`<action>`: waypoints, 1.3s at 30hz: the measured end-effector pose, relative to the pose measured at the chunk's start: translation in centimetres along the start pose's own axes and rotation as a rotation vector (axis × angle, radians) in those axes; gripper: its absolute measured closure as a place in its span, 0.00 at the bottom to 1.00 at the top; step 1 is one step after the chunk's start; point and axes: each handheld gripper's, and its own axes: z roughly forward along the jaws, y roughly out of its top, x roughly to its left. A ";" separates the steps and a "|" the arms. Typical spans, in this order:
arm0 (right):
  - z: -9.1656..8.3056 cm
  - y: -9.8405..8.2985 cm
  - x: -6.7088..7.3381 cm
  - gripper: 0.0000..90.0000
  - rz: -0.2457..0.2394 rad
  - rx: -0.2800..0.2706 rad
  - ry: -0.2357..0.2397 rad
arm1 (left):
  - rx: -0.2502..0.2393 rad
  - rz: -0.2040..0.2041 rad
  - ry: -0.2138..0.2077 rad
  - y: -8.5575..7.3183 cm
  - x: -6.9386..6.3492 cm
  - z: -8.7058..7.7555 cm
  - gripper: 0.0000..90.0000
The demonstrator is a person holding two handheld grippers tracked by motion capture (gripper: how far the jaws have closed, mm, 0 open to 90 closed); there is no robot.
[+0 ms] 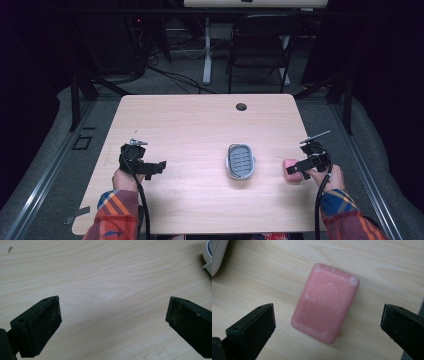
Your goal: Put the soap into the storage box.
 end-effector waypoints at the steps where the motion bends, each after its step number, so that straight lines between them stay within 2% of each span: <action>1: 0.2 0.2 0.2 0.00 -0.008 0.002 0.006 | -0.001 0.000 -0.002 0.0 0.0 0.0 0.00; 7: 1.5 1.0 0.9 0.00 -0.014 0.017 -0.023 | 0.004 0.001 -0.002 -0.1 0.1 -0.1 0.00; 9: 1.6 1.2 0.9 0.00 -0.030 0.046 -0.034 | 0.002 -0.001 0.000 -0.1 0.0 0.0 0.00; 12: 1.8 1.3 0.9 0.00 -0.019 0.042 -0.046 | 0.008 0.003 0.001 -0.1 -0.1 -0.1 0.00; 13: 1.9 1.3 0.9 0.07 0.012 0.030 -0.066 | 0.008 0.003 0.002 -0.1 -0.1 -0.1 0.00; 14: 1.9 1.3 0.9 0.07 0.012 0.030 -0.066 | 0.008 0.003 0.002 -0.1 -0.1 -0.1 0.00; 15: 1.8 1.4 0.5 0.11 0.010 0.056 -0.060 | 0.008 0.002 0.002 -0.1 0.0 0.0 0.00; 18: 1.9 1.3 0.2 0.16 0.028 0.052 -0.055 | 0.016 0.006 -0.003 0.0 0.0 0.0 0.00; 21: 2.0 1.3 0.2 0.15 0.045 0.043 -0.049 | 0.017 0.007 -0.004 0.0 0.0 0.1 0.00; 23: 2.0 1.4 0.3 0.14 0.040 0.058 -0.065 | 0.023 0.004 -0.006 0.0 0.0 0.1 0.00; 25: 2.2 1.4 0.6 0.14 0.057 0.039 -0.071 | 0.029 0.011 -0.007 0.0 0.0 0.1 0.00; 26: 2.2 1.5 0.5 0.16 0.037 0.072 -0.074 | 0.032 0.012 -0.009 0.0 -0.1 0.1 0.00; 33: 2.6 1.5 0.5 0.22 0.062 0.082 -0.051 | 0.038 0.018 -0.003 0.1 -0.2 0.3 0.00; 34: 2.8 1.5 0.5 0.22 0.070 0.075 -0.055 | 0.039 0.017 -0.004 0.1 -0.2 0.3 0.00; 35: 2.8 1.6 0.4 0.23 0.069 0.095 -0.056 | 0.040 0.018 -0.001 0.1 -0.2 0.3 0.00; 36: 3.0 1.7 0.5 0.25 0.083 0.077 -0.058 | 0.040 0.018 -0.003 0.1 -0.2 0.4 0.00; 37: 3.0 1.9 0.7 0.28 0.079 0.091 -0.073 | 0.042 0.020 -0.001 0.1 -0.2 0.4 0.00; 39: 3.0 2.0 0.9 0.30 0.082 0.093 -0.082 | 0.045 0.020 -0.002 0.1 -0.2 0.4 0.00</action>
